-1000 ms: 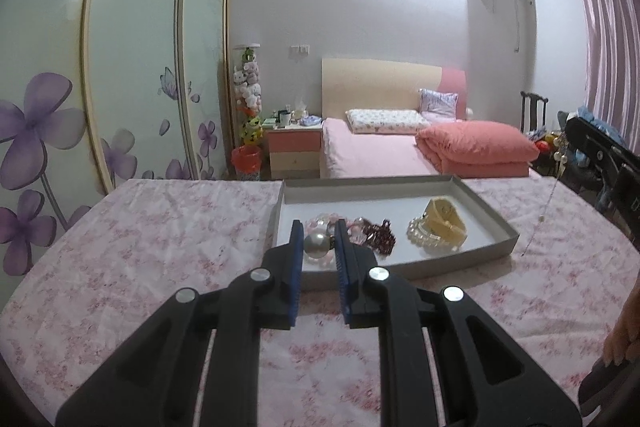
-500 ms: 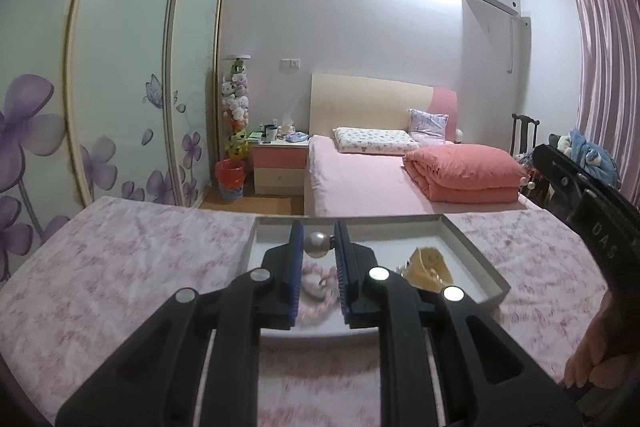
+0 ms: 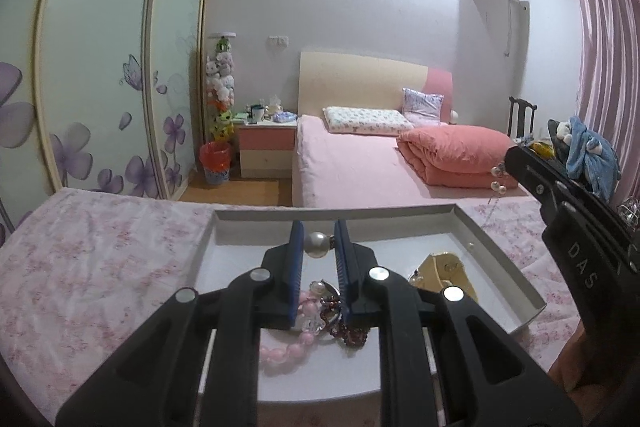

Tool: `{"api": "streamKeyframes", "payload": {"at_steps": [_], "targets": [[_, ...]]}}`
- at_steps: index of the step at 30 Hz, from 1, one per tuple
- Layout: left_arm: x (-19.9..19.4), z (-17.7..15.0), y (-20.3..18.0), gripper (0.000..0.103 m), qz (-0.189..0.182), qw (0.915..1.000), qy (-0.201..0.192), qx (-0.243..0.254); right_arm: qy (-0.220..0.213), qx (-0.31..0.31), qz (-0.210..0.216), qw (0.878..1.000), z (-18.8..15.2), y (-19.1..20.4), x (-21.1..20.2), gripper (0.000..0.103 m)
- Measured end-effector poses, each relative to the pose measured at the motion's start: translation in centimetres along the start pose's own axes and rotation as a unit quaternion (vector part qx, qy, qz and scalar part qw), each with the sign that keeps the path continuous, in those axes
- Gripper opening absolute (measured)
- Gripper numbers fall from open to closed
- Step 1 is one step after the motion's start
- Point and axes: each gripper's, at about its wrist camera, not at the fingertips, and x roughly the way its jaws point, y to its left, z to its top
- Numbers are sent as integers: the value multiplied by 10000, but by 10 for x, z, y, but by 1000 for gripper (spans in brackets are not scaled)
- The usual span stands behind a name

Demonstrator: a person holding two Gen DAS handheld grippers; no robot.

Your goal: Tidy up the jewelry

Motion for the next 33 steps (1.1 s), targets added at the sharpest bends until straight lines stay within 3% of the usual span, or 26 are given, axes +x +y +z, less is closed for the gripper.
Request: {"api": "streamKeyframes", "payload": {"at_steps": [7, 8, 9, 10, 11, 12, 17, 21, 27, 33], "targets": [[17, -8, -6, 19, -127, 9996, 238, 86, 703, 382, 328, 9963, -5, -4, 22, 7], [19, -9, -6, 23, -147, 9995, 287, 69, 824, 466, 412, 9947, -7, -2, 25, 8], [20, -10, -5, 39, -139, 9994, 315, 45, 912, 538, 474, 9932, -8, -3, 27, 11], [19, -10, -3, 49, -113, 9994, 319, 4, 968, 622, 521, 9920, -8, -4, 26, 27], [18, -9, 1, 50, -78, 9995, 307, -74, 939, 681, 524, 9919, -6, -7, 24, 49], [15, -8, 5, 50, -81, 9994, 308, -147, 852, 750, 521, 9922, -3, -10, 19, 54], [-11, 5, 34, 55, 41, 9985, 169, -523, 552, 872, 515, 9933, 20, -19, -8, 55], [-49, 13, 55, 66, 182, 9973, -94, -706, 291, 932, 472, 9941, 39, -24, -42, 57], [-120, 8, 70, 83, 322, 9959, -460, -712, 123, 772, 429, 9960, 50, -16, -93, 76], [-177, -13, 60, 94, 452, 9958, -673, -416, 32, 446, 298, 9986, 40, 5, -141, 97]]}}
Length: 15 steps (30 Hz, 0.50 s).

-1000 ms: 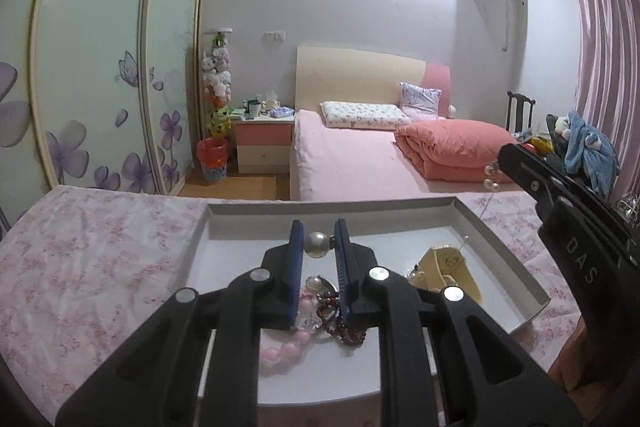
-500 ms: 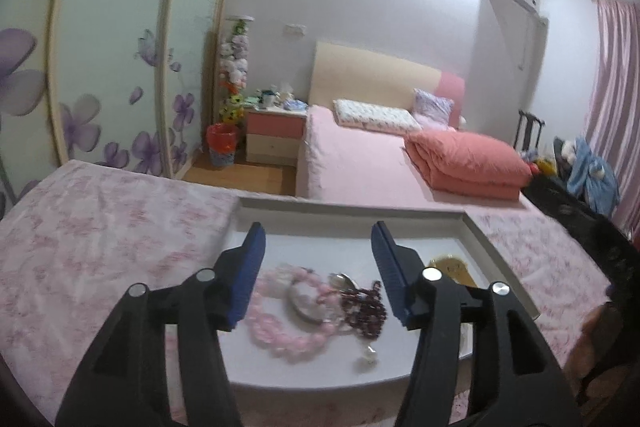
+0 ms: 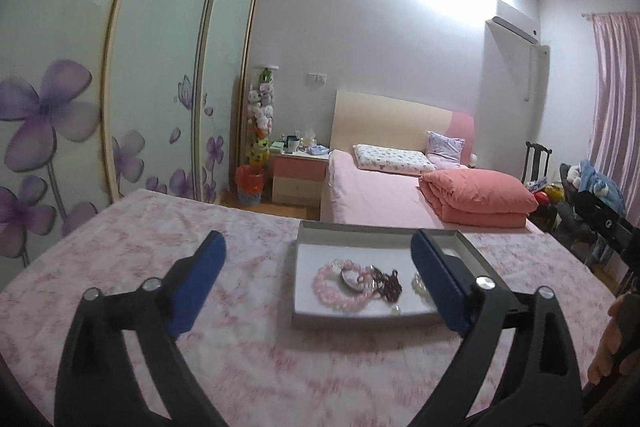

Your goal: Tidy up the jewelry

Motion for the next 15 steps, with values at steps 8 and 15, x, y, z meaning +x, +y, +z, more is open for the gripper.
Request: {"api": "streamKeyframes", "payload": {"at_steps": [8, 15], "targets": [[-50, -34, -14, 98, 176, 9986, -178, 469, 155, -543, -578, 9967, -35, 19, -28, 101], [-69, -60, -19, 98, 263, 9974, -235, 626, 142, -481, -644, 9967, -60, 21, -45, 101]]}}
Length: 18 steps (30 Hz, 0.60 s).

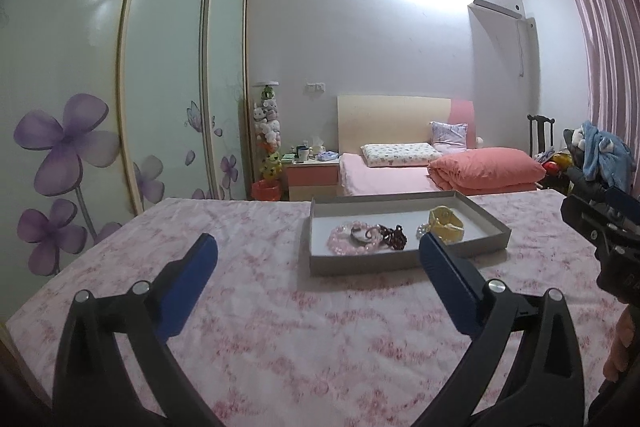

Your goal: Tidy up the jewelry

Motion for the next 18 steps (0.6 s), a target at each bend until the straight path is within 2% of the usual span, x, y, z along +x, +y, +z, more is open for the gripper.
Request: {"api": "streamKeyframes", "payload": {"at_steps": [7, 18], "targets": [[-4, -2, 1, 98, -137, 9999, -4, -39, -126, -44, 86, 9999, -9, 5, -11, 101], [0, -2, 6, 98, -171, 9998, 94, -105, -62, 25, 94, 9999, -14, 2, -10, 101]]}}
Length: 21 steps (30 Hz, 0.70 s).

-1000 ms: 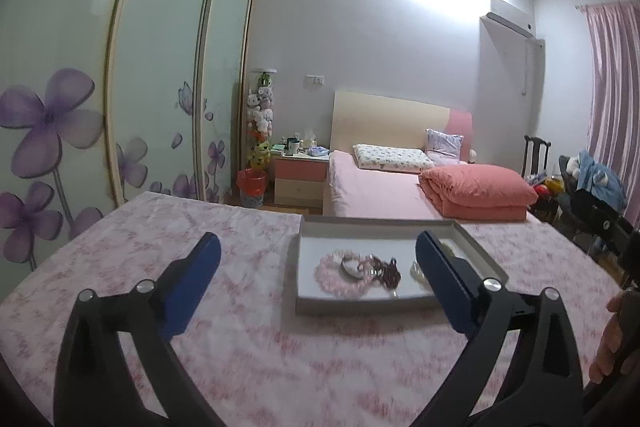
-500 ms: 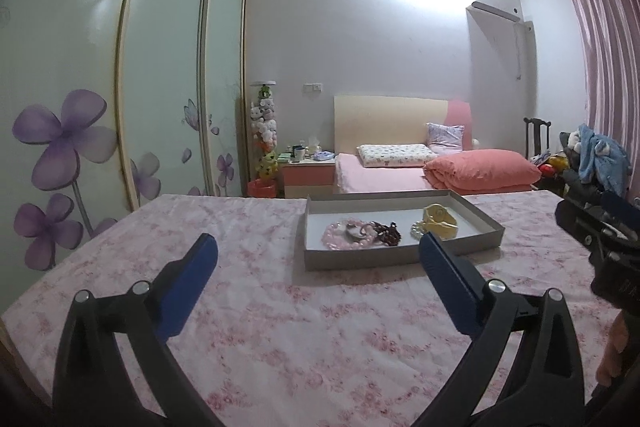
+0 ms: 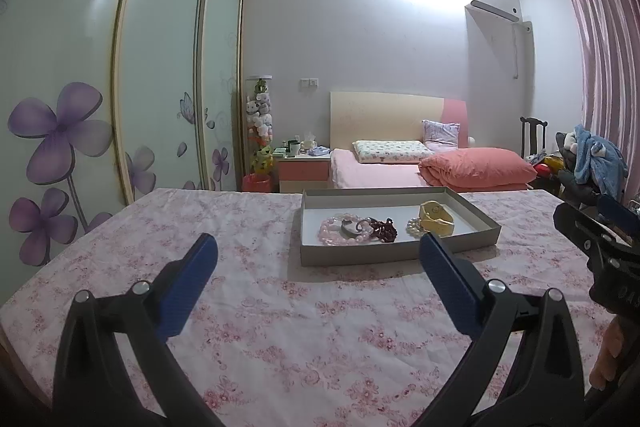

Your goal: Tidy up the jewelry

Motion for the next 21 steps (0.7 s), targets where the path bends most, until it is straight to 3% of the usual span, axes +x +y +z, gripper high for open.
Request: {"api": "streamKeyframes", "payload": {"at_steps": [21], "targets": [[6, -3, -3, 98, -28, 9999, 150, -33, 110, 88, 1, 9999, -4, -1, 5, 101]]}}
